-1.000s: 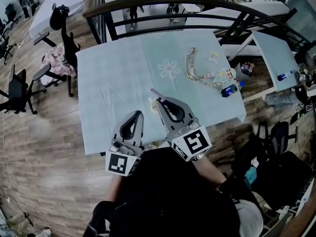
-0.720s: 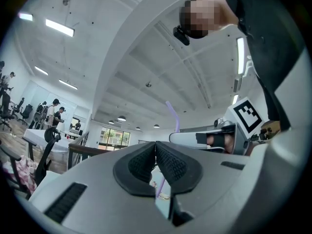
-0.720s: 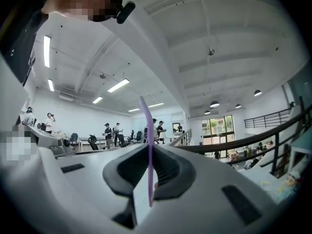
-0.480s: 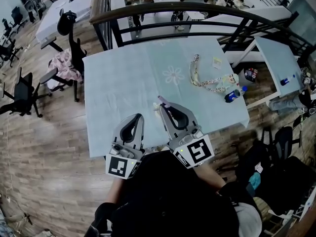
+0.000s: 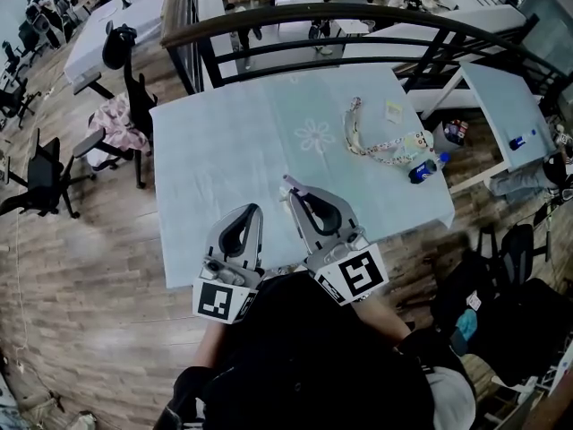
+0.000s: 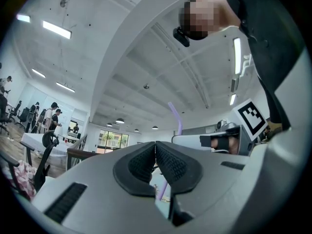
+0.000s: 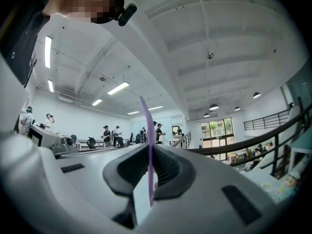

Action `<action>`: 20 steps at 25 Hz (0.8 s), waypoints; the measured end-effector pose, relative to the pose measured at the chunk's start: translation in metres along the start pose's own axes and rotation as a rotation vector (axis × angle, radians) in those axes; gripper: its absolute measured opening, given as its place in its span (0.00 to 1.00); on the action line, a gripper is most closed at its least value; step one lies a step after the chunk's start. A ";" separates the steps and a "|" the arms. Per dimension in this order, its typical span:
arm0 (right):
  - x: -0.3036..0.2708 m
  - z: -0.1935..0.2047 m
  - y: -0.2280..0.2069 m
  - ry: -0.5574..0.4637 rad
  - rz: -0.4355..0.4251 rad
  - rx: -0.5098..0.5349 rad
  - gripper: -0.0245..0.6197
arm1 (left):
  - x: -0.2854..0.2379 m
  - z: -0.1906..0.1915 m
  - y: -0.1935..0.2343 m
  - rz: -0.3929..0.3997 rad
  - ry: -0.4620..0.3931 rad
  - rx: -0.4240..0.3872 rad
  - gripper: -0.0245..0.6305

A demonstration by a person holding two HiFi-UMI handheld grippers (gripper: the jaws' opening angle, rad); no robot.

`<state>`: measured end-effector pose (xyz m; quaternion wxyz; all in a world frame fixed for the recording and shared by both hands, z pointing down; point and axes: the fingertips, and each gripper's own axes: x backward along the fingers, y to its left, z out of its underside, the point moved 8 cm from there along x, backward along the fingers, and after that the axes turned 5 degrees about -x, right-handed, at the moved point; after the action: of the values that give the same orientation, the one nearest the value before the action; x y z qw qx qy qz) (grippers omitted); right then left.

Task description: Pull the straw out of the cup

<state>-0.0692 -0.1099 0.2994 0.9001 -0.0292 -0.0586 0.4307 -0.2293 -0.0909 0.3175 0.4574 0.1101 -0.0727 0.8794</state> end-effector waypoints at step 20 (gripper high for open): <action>-0.007 0.005 -0.003 0.025 -0.019 0.005 0.08 | 0.000 0.006 0.002 -0.019 0.019 0.008 0.06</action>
<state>-0.0716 -0.1171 0.3037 0.9049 -0.0316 -0.0464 0.4218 -0.2302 -0.0933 0.3236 0.4659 0.1043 -0.0637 0.8764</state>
